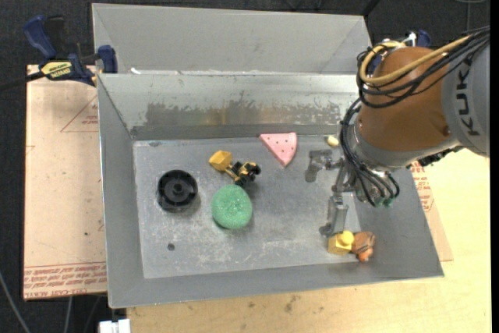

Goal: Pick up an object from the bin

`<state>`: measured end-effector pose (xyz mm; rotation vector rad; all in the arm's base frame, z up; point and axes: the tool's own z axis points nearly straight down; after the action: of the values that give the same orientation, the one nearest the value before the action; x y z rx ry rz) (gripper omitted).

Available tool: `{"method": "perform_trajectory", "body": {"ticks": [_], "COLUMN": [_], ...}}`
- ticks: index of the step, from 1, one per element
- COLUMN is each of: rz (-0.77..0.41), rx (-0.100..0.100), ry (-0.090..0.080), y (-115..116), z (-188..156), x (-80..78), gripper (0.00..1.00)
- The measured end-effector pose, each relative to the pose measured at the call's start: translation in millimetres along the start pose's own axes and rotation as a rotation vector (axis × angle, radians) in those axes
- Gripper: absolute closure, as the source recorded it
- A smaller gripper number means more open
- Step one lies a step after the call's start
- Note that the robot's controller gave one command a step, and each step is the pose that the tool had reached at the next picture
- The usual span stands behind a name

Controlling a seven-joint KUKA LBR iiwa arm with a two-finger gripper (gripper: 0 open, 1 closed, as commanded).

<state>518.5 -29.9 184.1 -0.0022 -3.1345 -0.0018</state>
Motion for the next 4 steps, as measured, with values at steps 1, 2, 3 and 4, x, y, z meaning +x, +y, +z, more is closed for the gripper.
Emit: {"method": "perform_trajectory", "body": {"ticks": [1,2,3,4], "rz": [-0.001,-0.047,-0.124,-0.149], "rx": [0.001,0.002,-0.002,0.001], "ry": [-0.008,-0.018,-0.011,-0.006], "y": [0.1,44.9,58.3,73.4], "z": [-4.2,30.5,94.1,109.2], "x": [-1.7,-43.5,-34.1,-58.9], "gripper": [0.0,0.0,0.0,0.0]}}
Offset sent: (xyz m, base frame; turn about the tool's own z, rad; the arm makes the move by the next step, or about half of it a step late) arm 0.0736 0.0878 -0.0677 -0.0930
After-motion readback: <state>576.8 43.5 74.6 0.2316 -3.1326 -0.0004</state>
